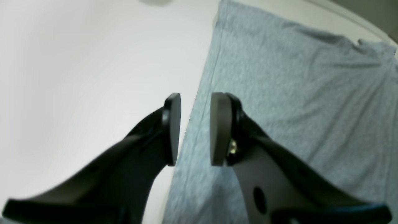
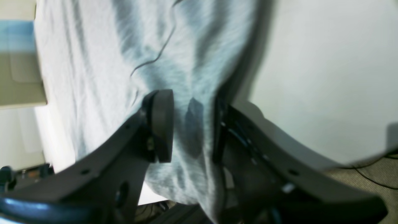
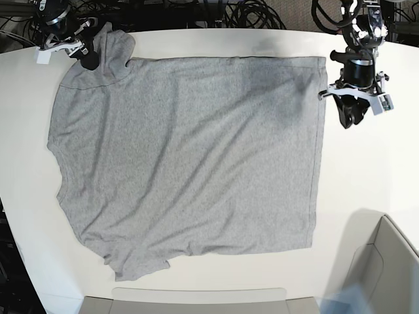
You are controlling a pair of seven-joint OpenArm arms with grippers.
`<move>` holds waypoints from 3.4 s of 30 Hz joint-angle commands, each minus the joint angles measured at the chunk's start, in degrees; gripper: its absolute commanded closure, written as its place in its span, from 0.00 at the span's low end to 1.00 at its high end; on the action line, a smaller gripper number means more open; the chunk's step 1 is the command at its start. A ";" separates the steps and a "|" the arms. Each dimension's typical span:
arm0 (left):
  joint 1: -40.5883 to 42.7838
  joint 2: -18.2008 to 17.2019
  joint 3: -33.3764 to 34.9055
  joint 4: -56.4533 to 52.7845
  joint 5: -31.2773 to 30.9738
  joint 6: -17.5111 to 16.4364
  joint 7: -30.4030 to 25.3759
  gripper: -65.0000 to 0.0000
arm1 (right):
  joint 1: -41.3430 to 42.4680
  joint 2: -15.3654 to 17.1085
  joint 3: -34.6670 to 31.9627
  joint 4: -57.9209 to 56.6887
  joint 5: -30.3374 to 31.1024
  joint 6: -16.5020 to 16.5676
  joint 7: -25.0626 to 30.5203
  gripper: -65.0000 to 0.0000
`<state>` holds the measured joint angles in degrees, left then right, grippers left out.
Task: Fold the T-shirt properly
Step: 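Pinch the shirt's shoulder edges with both grippers, then lift the shoulder edge with both grippers and pull it toward the hem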
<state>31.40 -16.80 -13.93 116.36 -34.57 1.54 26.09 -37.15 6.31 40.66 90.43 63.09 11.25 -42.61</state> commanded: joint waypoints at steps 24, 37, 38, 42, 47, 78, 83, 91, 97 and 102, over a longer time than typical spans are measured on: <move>-1.46 0.67 -18.20 -19.52 -31.76 -7.74 30.66 0.63 | -2.99 2.62 -0.09 3.85 -2.47 -1.00 -2.18 0.71; -1.02 1.98 -15.21 -25.41 -25.43 -16.00 30.57 0.66 | -2.81 3.76 -0.18 4.12 -2.47 -1.00 -2.18 0.71; -1.02 1.98 -13.98 -25.50 -25.35 -16.00 30.40 0.68 | -2.55 3.76 -0.18 4.12 -2.47 -1.00 -2.18 0.71; -1.20 2.07 -9.67 -25.50 -25.35 -16.00 30.13 0.69 | -2.55 3.76 -0.18 4.12 -2.47 -1.00 -2.18 0.71; -1.02 3.04 -9.49 -26.11 -24.91 -15.83 27.76 0.70 | -2.11 3.85 -0.18 4.20 -2.47 -0.92 -2.18 0.73; 7.15 6.38 -18.11 -7.56 -18.93 -15.74 27.85 1.00 | -5.71 3.32 6.24 24.69 -10.39 -0.92 -1.92 1.00; 5.66 6.29 -18.11 -6.95 -19.02 -15.74 27.85 1.00 | -1.67 4.46 6.59 24.95 -10.74 -0.92 -1.92 1.00; 0.73 6.12 -18.11 -6.16 -19.02 -15.65 28.20 1.00 | 4.40 8.33 6.59 24.51 -11.79 -1.00 -2.01 1.00; -5.42 6.47 -19.25 -3.96 -19.10 -9.58 33.74 1.00 | 11.17 8.60 4.13 22.40 -17.16 -1.00 -2.18 1.00; -10.17 7.08 -19.25 -4.31 -18.84 -5.89 34.44 1.00 | 15.65 11.85 0.08 15.11 -17.33 -1.00 -2.01 1.00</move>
<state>21.15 -9.47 -32.80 111.18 -52.51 -4.32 61.30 -22.00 17.15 40.51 104.79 44.84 9.89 -46.02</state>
